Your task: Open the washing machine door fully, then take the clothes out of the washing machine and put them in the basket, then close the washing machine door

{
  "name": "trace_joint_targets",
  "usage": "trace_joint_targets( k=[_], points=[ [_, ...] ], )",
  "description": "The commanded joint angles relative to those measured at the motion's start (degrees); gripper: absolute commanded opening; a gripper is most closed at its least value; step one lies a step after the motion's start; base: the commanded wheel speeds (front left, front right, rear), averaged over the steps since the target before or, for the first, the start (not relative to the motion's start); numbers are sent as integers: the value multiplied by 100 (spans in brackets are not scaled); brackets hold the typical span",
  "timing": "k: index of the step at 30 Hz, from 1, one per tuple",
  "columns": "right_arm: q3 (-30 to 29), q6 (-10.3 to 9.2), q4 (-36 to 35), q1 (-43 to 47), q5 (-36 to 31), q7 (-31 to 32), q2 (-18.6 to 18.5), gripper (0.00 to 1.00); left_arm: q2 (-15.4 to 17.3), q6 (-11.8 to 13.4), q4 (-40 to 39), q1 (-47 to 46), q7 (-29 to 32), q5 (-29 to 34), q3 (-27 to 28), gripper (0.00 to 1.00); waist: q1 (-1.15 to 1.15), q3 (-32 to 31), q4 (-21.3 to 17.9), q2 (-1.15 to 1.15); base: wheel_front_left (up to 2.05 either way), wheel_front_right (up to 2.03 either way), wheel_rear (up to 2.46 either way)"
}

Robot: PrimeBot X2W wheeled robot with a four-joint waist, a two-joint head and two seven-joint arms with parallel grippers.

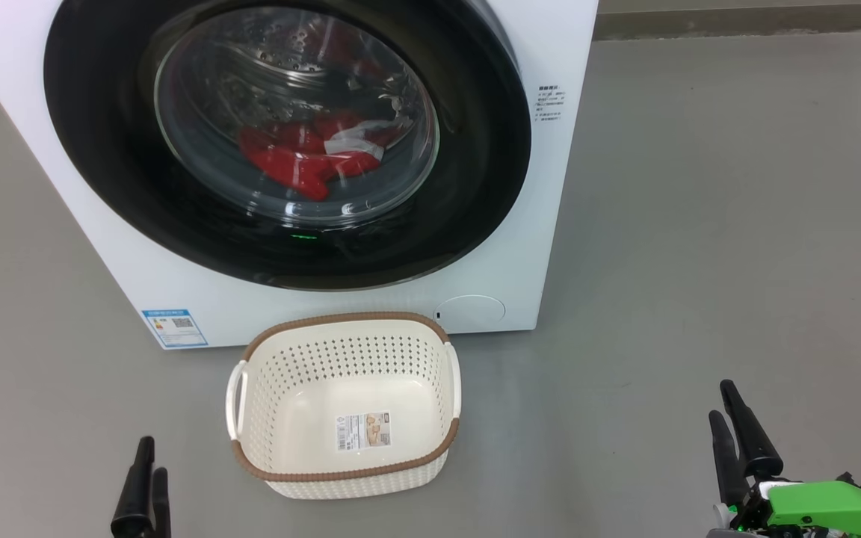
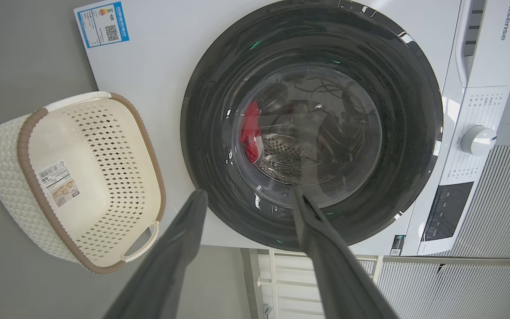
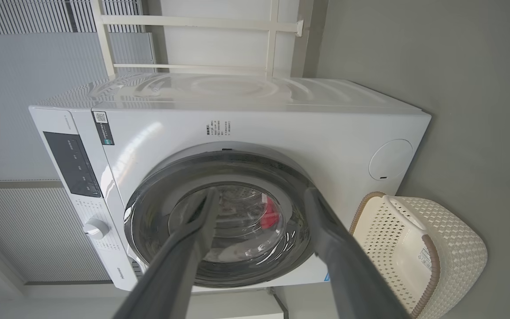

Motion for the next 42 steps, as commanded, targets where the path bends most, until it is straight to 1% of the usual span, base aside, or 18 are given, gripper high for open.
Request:
trace_joint_targets(
  k=[1,10,18,30,42],
  points=[
    [87,2,-212,-296,-77,-74,-86,100,122,-15,-219,-220,-72,93,6,100,-1,3,2,0,0,0,0],
    [318,2,-353,-384,-276,-258,-205,100,173,-19,-359,-252,-226,394,-61,100,-1,24,11,0,0,0,0],
    [501,3,-413,-478,-716,-398,-305,100,217,-24,-453,-279,-362,860,-126,100,-1,46,11,0,0,0,0],
    [839,4,-443,-647,-1809,-599,-460,100,326,-30,-545,-316,-566,1978,-282,100,-1,76,3,0,0,0,0],
    [1062,5,-408,-762,-3094,-800,-563,100,279,-36,-528,-327,-771,3307,-251,100,-1,79,10,0,0,0,0]
  ],
)
